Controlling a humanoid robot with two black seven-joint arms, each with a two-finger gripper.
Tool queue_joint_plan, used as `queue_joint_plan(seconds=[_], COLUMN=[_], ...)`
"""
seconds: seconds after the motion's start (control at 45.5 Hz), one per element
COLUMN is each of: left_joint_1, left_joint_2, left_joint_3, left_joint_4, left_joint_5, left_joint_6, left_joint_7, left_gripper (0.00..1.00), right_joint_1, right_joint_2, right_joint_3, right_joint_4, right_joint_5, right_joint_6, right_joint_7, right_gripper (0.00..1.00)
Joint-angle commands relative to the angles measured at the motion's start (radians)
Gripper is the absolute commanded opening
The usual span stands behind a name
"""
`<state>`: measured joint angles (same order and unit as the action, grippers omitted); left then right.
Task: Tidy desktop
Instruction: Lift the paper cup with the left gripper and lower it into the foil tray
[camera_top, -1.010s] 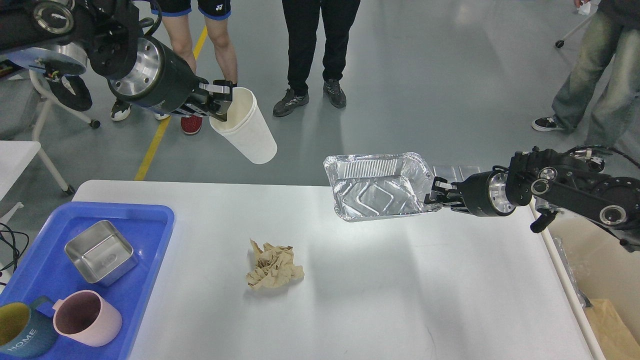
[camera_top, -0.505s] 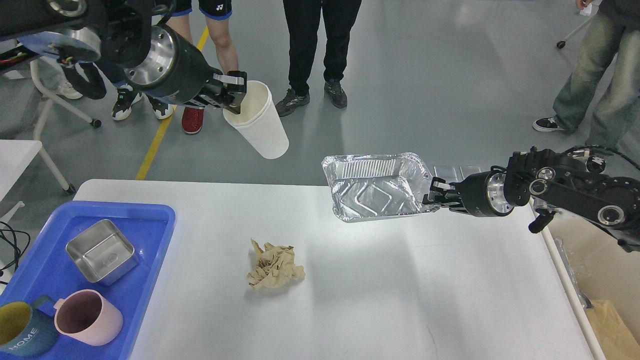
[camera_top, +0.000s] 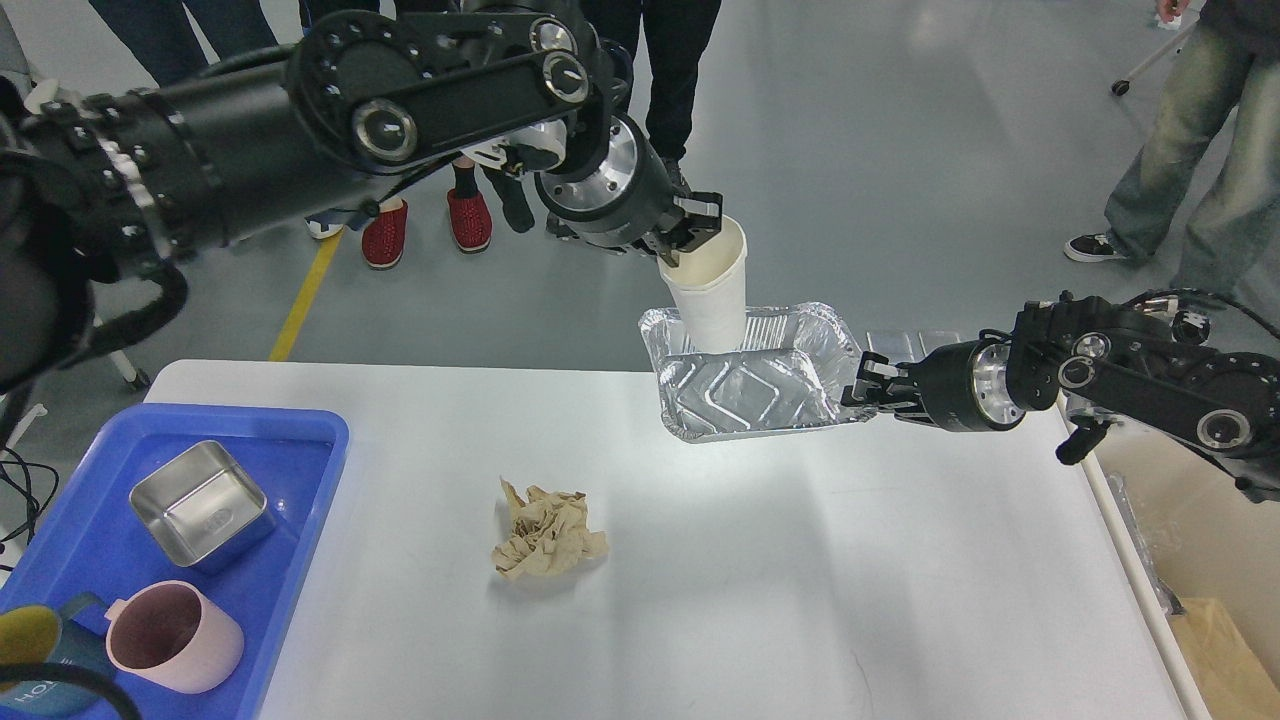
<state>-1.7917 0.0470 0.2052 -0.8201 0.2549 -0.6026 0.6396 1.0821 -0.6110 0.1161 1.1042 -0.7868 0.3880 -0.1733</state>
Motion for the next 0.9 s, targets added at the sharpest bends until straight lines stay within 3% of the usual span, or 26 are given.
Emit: queue_joint_plan(seconds=[0.0,0.198,0.615,0.878], left_joint_1=[0.037,0.12,0.19,0.23], left_joint_2=[-0.084,-0.214,-0.243,-0.245], left_joint_3=[-0.023,-0.023,-0.018,-0.023], left_joint_4=[0.091,0.262,0.286,0.286], left_joint_5=[0.003,0.017,0.029,0.037], left_joint_6=[0.003,0.006,0.066,0.144], left_joint_7=[-0.005,-0.009,-0.024,-0.109], left_gripper=[0.05,0.05,0.06,0.09], right_joint_1=[-0.001,-0.001,-0.001,-0.001], right_joint_2=[0.002,0.002,0.005,0.007], right_joint_3=[0.0,0.0,0.002,0.002], right_joint_4=[0.0,0.0,0.002,0.003], right_joint_5=[0.0,0.0,0.0,0.0], right_joint_6=[0.0,0.0,-0.001,-0.001], right_joint_7=[0.0,0.002,0.002,0.002], right_gripper=[0.0,0.0,0.0,0.0])
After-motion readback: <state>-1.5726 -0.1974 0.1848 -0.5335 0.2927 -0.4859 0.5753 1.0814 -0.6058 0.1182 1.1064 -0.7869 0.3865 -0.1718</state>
